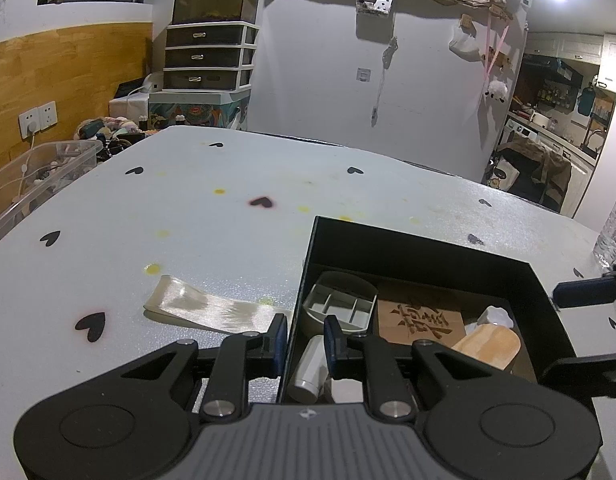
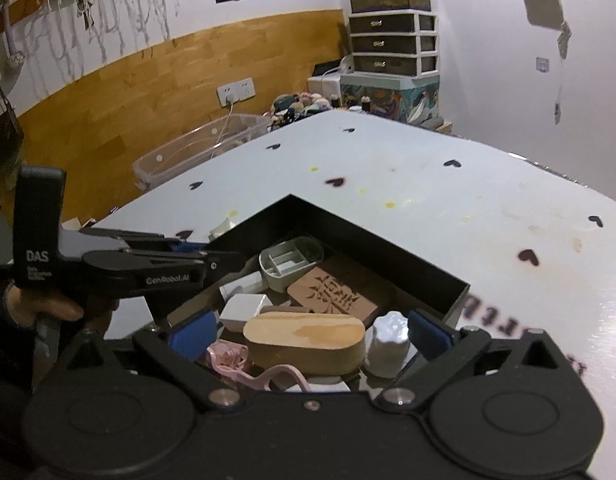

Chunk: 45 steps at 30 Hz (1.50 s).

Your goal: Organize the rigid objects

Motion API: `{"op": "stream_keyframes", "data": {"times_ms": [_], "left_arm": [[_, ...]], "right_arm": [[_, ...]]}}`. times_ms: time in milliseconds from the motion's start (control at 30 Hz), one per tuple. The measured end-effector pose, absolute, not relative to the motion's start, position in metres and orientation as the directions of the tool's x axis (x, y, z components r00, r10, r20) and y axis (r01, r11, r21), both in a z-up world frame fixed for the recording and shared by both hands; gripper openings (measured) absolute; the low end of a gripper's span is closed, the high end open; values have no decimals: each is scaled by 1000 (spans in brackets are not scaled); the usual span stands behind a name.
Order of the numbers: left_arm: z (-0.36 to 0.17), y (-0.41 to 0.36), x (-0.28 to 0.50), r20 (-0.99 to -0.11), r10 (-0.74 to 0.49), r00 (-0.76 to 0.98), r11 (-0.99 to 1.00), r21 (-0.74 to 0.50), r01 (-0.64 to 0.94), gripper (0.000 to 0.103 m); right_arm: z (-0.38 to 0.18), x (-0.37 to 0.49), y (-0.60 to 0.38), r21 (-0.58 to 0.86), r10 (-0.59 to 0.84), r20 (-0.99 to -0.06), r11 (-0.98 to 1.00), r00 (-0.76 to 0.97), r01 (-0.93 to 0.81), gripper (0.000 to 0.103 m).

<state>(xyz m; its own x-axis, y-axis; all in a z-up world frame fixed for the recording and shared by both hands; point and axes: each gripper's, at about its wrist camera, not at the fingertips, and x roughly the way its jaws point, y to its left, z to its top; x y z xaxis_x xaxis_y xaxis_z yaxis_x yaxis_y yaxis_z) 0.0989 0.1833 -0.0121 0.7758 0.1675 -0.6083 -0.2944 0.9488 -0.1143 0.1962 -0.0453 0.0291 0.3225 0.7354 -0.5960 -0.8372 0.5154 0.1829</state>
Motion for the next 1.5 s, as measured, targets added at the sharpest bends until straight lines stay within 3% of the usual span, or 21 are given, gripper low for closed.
{"op": "stream_keyframes", "data": {"times_ms": [467, 767, 867, 933, 1033, 1167, 1500], "left_arm": [[-11, 185, 97, -595, 135, 792, 956, -132, -261, 20], [16, 180, 74, -506, 132, 852, 969, -116, -219, 32], [28, 175, 61, -464, 136, 875, 971, -110, -210, 49], [35, 172, 51, -433, 142, 890, 972, -110, -209, 72], [43, 165, 35, -372, 172, 912, 970, -98, -223, 95], [47, 157, 17, -345, 200, 917, 968, -76, -240, 102], [35, 138, -19, -333, 205, 920, 969, -66, -240, 103]], "right_arm": [[37, 173, -64, 155, 693, -533, 644, 486, -749, 103], [42, 153, -72, 166, 667, -474, 709, 574, -686, 103], [44, 142, -75, 153, 653, -442, 730, 615, -666, 103], [44, 133, -78, 133, 637, -420, 748, 647, -650, 103], [42, 122, -85, 128, 617, -394, 771, 681, -624, 103], [35, 105, -95, 123, 588, -359, 800, 725, -587, 103], [18, 68, -119, 118, 522, -307, 851, 796, -512, 103]]}}
